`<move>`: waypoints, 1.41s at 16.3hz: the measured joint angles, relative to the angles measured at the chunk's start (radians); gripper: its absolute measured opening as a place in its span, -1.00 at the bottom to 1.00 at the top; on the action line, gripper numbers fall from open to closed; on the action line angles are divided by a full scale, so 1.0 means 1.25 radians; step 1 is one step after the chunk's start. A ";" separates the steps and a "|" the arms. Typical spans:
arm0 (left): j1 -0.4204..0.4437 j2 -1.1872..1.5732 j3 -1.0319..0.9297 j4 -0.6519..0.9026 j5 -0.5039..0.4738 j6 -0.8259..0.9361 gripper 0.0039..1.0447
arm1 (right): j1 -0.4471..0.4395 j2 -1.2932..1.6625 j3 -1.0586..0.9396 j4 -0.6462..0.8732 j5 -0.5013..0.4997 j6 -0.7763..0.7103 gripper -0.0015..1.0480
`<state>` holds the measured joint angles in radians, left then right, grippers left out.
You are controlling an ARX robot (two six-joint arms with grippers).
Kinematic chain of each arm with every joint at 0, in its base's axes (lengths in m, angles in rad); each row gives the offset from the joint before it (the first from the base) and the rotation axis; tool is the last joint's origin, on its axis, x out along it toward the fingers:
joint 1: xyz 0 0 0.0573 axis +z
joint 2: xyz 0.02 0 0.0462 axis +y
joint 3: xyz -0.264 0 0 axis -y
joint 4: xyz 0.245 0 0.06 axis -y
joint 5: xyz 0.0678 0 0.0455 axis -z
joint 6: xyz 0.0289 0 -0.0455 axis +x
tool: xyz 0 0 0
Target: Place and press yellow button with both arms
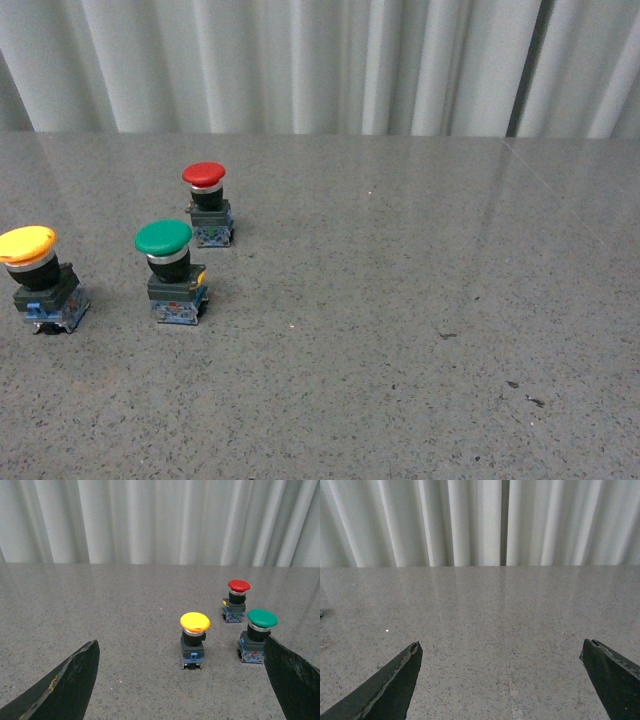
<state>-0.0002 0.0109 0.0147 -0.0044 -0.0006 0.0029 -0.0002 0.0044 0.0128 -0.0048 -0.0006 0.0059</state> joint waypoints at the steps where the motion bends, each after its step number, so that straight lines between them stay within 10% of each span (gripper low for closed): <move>1: 0.000 0.000 0.000 0.000 0.000 0.000 0.88 | 0.000 0.000 0.000 0.000 0.000 0.000 0.87; 15: 0.000 0.000 0.000 0.000 0.000 0.000 0.88 | 0.000 0.000 0.000 0.000 0.000 0.000 0.87; 18: -0.051 0.109 0.057 -0.096 -0.135 0.025 0.88 | 0.000 0.000 0.000 0.000 0.001 0.000 0.87; 23: -0.022 0.398 0.189 0.201 -0.125 0.047 0.88 | 0.000 0.000 0.000 0.000 0.000 0.000 0.87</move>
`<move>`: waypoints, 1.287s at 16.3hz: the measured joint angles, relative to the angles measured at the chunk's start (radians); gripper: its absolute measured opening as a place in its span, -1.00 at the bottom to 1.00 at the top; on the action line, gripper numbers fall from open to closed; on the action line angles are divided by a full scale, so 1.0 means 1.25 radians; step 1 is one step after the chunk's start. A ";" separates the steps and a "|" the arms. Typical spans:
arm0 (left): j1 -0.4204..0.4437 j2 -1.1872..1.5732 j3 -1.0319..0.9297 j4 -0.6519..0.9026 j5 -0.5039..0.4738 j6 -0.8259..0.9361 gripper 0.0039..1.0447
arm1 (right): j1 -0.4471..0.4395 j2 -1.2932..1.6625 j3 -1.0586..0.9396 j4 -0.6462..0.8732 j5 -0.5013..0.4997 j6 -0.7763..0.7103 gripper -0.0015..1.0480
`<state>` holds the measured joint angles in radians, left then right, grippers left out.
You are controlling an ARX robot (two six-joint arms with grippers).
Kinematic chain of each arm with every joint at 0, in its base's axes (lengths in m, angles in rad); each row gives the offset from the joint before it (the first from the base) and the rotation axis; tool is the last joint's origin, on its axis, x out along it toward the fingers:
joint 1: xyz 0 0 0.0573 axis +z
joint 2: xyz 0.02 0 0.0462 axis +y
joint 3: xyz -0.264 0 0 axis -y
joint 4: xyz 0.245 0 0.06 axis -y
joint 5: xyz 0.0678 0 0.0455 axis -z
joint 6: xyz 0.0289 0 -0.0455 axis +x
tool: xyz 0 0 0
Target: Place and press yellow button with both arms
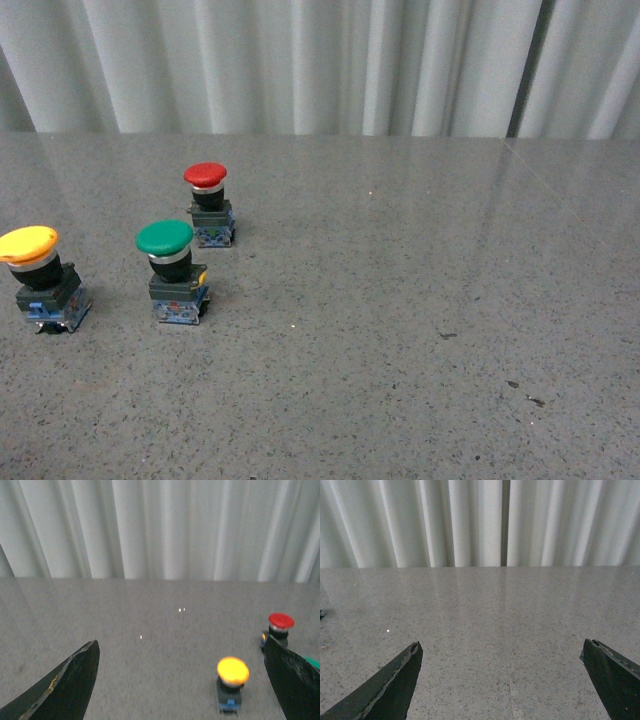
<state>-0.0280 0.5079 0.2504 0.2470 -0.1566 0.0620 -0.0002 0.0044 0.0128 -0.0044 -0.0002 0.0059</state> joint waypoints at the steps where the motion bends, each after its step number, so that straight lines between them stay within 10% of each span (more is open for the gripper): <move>1: -0.002 0.116 0.044 0.077 0.018 0.001 0.88 | 0.000 0.000 0.000 0.000 0.000 0.000 0.87; 6: -0.034 0.631 0.211 0.194 0.053 0.019 0.88 | 0.000 0.000 0.000 0.000 0.000 0.000 0.87; 13: -0.054 0.762 0.196 0.235 0.076 0.010 0.88 | 0.000 0.000 0.000 0.000 0.000 0.000 0.87; 19: -0.050 0.763 0.182 0.234 0.086 0.013 -0.25 | 0.000 0.000 0.000 0.000 0.000 0.000 0.87; 21: -0.052 0.704 0.182 0.175 0.082 0.013 -0.35 | 0.000 0.000 0.000 0.000 0.000 0.000 0.87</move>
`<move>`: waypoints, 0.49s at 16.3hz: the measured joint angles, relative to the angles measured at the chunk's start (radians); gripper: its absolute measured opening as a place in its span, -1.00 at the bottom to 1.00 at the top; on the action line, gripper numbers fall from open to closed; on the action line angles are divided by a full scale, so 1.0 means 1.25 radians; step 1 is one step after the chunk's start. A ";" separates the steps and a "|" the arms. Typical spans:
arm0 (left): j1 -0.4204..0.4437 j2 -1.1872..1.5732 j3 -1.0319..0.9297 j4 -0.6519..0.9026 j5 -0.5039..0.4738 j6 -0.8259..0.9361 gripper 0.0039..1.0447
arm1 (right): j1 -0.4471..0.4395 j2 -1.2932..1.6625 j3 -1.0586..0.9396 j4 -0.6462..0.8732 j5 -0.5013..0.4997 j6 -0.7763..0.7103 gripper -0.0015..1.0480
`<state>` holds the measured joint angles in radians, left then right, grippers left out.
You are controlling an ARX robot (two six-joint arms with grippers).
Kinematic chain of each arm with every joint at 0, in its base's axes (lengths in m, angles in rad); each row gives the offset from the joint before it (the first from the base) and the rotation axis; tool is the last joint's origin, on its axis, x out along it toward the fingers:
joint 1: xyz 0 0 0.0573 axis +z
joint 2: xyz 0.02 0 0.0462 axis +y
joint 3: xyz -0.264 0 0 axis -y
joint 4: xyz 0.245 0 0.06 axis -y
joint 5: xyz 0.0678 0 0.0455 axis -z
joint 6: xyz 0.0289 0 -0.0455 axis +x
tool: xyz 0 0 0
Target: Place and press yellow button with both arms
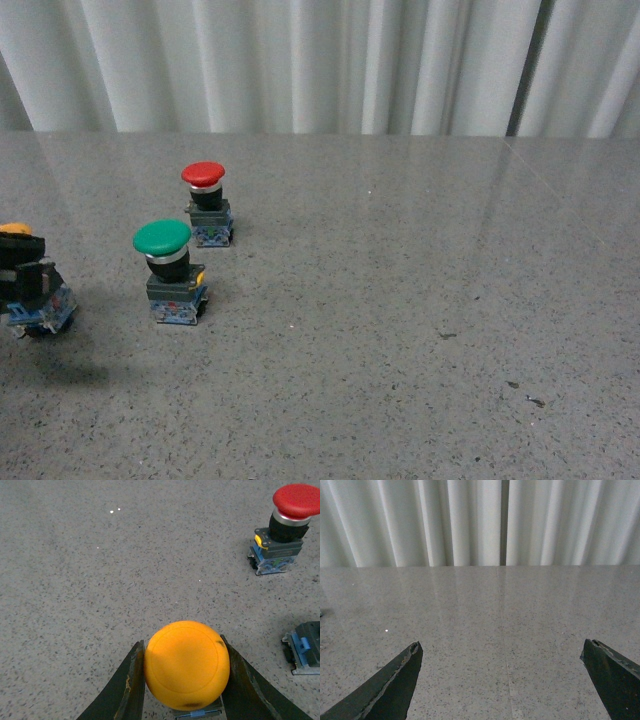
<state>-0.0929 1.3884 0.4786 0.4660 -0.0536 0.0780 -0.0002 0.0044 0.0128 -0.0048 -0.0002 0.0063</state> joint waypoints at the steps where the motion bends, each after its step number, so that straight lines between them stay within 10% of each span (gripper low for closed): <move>1: -0.009 -0.055 0.008 -0.037 -0.009 0.000 -0.35 | 0.000 0.000 0.000 0.000 0.000 0.000 0.87; 8: -0.269 0.036 0.361 -0.111 -0.098 -0.062 -0.37 | 0.000 0.000 0.000 0.000 0.000 0.000 0.87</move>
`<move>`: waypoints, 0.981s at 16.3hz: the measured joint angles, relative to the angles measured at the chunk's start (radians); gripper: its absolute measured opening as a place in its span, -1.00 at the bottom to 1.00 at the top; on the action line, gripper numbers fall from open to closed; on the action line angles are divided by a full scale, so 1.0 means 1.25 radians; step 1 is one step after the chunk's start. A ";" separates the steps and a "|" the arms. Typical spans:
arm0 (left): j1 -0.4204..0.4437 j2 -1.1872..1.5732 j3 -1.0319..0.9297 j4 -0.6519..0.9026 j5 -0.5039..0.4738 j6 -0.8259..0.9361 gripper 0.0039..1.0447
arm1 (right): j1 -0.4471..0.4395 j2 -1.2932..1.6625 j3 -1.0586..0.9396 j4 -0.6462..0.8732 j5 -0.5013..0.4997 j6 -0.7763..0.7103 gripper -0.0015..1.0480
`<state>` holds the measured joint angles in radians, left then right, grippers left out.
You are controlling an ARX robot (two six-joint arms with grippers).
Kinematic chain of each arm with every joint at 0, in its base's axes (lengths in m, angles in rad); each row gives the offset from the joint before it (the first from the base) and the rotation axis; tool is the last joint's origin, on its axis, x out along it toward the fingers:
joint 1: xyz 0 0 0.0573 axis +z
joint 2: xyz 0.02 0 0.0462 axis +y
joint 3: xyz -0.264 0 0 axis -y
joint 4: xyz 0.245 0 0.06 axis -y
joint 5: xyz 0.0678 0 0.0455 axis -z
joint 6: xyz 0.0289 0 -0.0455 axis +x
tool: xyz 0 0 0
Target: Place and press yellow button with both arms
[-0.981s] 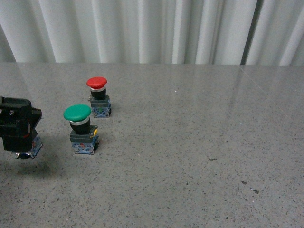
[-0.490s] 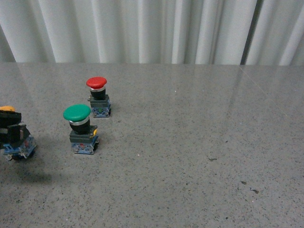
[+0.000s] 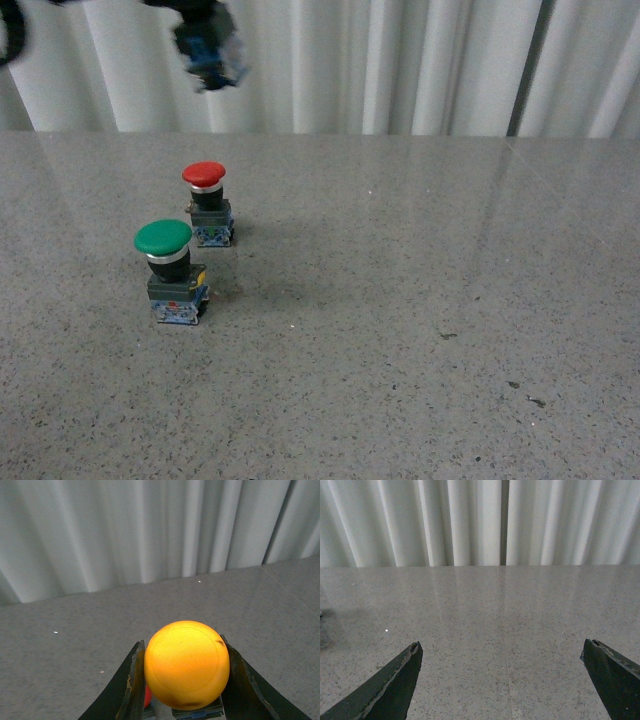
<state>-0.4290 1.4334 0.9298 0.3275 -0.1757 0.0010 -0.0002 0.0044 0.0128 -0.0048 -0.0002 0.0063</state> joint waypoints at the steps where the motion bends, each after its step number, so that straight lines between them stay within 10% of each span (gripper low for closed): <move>1: -0.038 0.069 0.049 -0.007 -0.017 -0.031 -0.37 | 0.000 0.000 0.000 0.000 0.000 0.000 0.87; 6: -0.160 0.253 0.124 -0.024 -0.054 -0.162 -0.37 | 0.000 0.000 0.000 0.000 0.000 0.000 0.87; 16: -0.179 0.360 0.136 -0.027 -0.043 -0.229 -0.37 | 0.000 0.000 0.000 0.000 0.000 0.000 0.87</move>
<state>-0.6521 1.8839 1.1004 0.2932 -0.2298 -0.2859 -0.0002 0.0044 0.0128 -0.0048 -0.0002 0.0063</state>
